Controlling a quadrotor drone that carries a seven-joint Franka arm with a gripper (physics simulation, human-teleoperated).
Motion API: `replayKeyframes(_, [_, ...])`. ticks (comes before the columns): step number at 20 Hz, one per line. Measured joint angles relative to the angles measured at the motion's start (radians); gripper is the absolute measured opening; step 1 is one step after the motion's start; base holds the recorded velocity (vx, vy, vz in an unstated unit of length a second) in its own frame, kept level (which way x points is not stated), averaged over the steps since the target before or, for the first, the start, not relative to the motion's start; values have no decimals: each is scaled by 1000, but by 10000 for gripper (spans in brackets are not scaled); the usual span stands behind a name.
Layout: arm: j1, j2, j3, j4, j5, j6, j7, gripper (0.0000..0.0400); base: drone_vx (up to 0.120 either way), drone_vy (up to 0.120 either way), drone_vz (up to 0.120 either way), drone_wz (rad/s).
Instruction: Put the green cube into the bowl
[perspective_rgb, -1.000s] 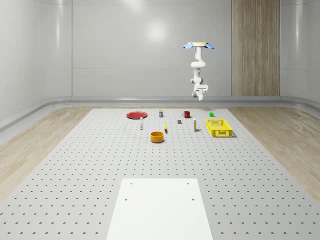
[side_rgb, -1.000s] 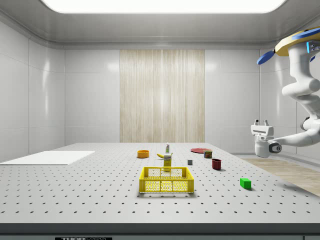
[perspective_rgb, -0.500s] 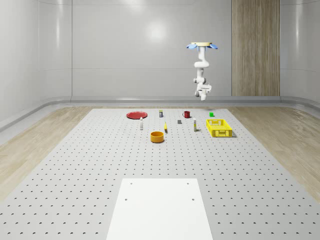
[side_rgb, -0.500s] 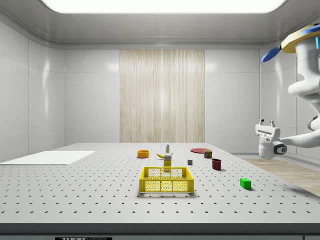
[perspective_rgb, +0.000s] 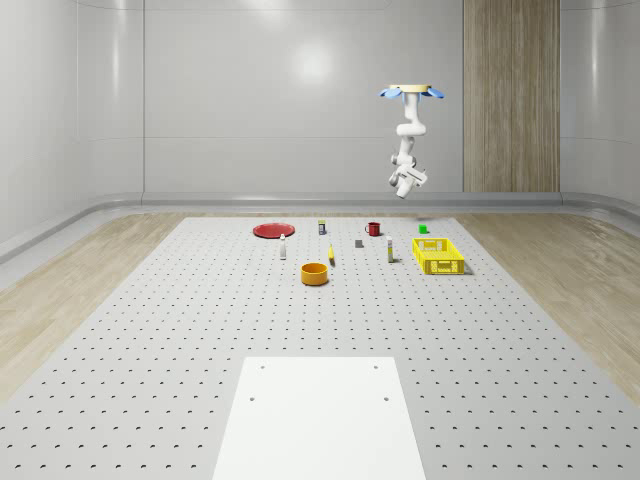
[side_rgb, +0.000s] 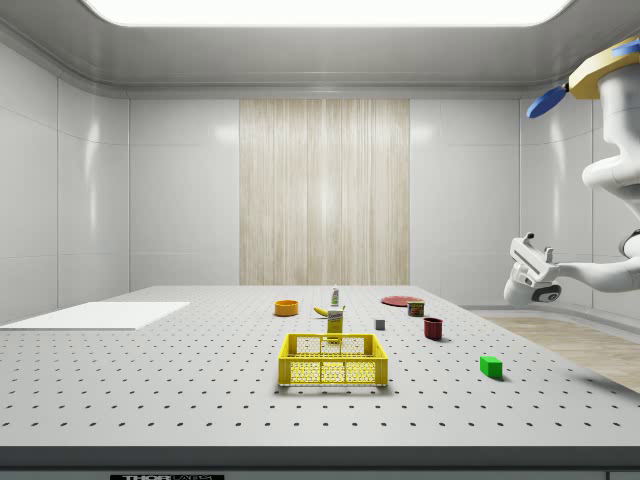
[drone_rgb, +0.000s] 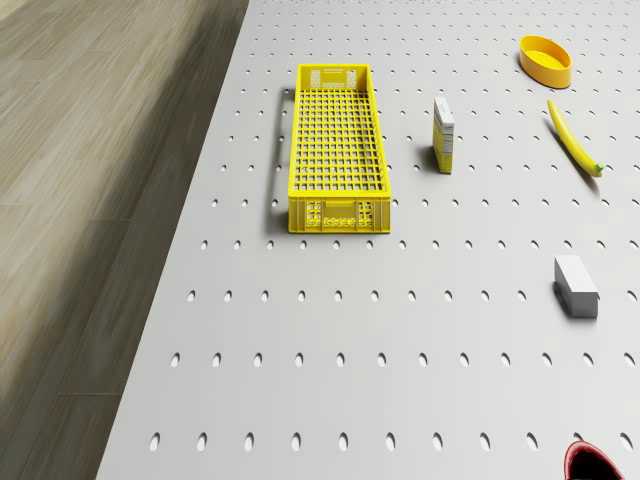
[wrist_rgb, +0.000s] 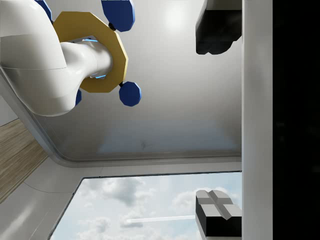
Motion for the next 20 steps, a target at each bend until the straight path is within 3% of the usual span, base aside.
replayKeyframes(3, [-63, -25, 169, -109, -260, 13, 50, 400, 120, 0, 0, 0])
replayKeyframes(8, [-237, -93, 482, -419, -815, 10, 217, 400, 120, 0, 0, 0])
replayKeyframes(13, [-500, -162, 705, -650, -1255, -89, 435, 400, 120, 0, 0, 0])
replayKeyframes(17, [-683, -210, 806, -719, -1423, -174, 561, 400, 120, 0, -80, 0])
replayKeyframes(20, [-774, -241, 851, -738, -1480, -214, 620, 400, 120, 0, -120, 0])
